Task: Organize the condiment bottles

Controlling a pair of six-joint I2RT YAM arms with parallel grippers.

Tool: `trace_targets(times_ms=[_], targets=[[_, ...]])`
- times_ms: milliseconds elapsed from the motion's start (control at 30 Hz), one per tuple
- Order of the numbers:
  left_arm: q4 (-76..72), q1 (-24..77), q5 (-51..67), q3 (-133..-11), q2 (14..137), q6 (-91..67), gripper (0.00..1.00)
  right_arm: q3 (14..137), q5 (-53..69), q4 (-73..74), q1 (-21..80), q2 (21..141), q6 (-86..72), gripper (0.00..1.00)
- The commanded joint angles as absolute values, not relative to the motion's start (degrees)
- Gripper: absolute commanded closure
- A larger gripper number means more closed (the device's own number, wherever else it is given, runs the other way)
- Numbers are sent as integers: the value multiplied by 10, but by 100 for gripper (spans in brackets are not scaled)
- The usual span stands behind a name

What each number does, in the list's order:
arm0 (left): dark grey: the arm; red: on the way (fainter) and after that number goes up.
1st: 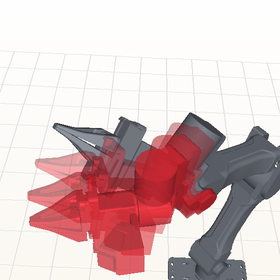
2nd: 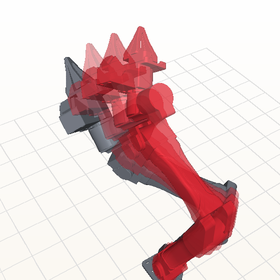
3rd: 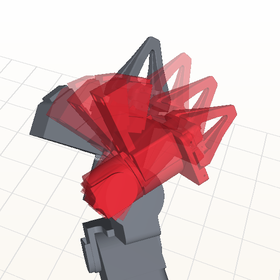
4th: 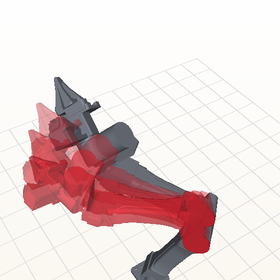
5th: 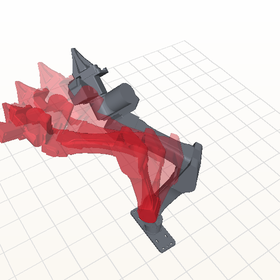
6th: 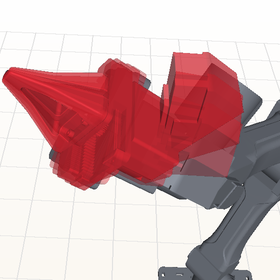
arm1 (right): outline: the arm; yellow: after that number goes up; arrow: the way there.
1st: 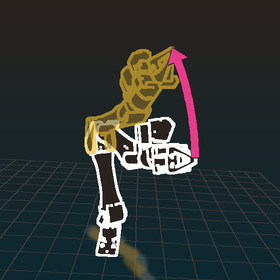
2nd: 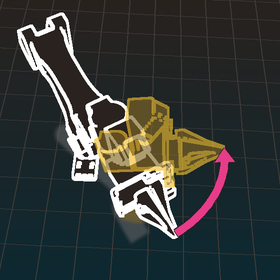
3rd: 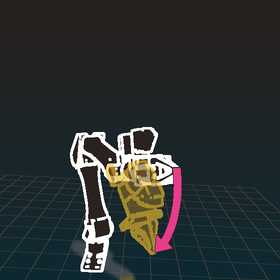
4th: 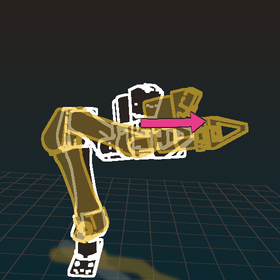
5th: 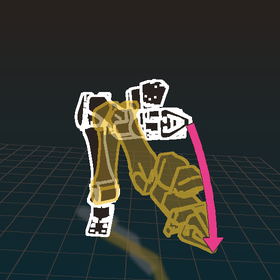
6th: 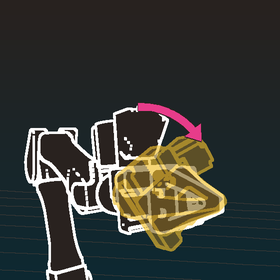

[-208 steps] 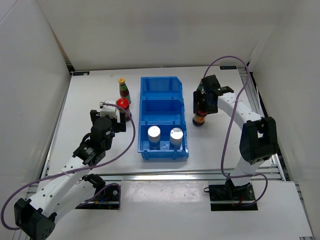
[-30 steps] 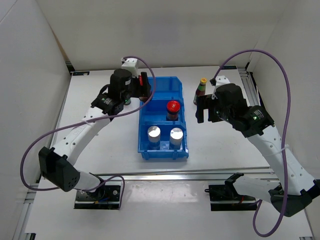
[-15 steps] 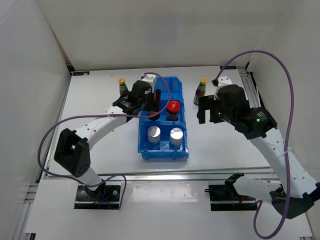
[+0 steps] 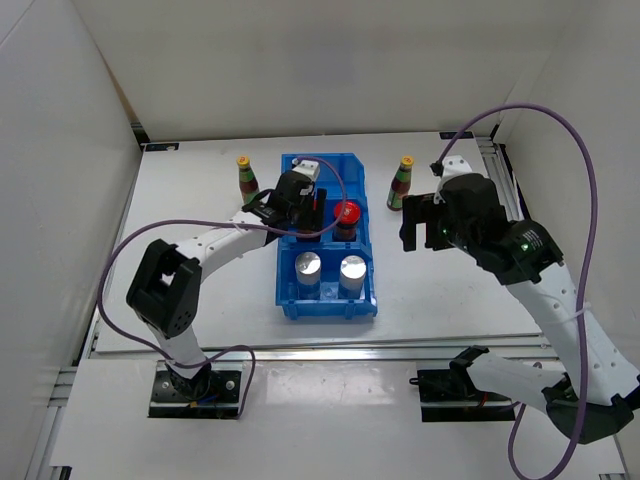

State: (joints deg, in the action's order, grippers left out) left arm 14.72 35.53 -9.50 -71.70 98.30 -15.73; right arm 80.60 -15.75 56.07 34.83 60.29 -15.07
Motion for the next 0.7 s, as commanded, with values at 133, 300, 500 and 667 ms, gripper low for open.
trace_targets(times_ms=[133, 300, 500, 667], targets=[[89, 362, -108, -734, 971, -158, 19, 798, -170, 563, 345, 587, -163, 0], [89, 362, -108, -734, 971, -158, 4, 793, -175, 563, 345, 587, -168, 0], [111, 362, -120, -754, 952, -153, 1, 793, -190, 563, 345, 593, -178, 0], [150, 356, -188, -773, 890, -126, 1, 774, -281, 538, 340, 599, -210, 0]])
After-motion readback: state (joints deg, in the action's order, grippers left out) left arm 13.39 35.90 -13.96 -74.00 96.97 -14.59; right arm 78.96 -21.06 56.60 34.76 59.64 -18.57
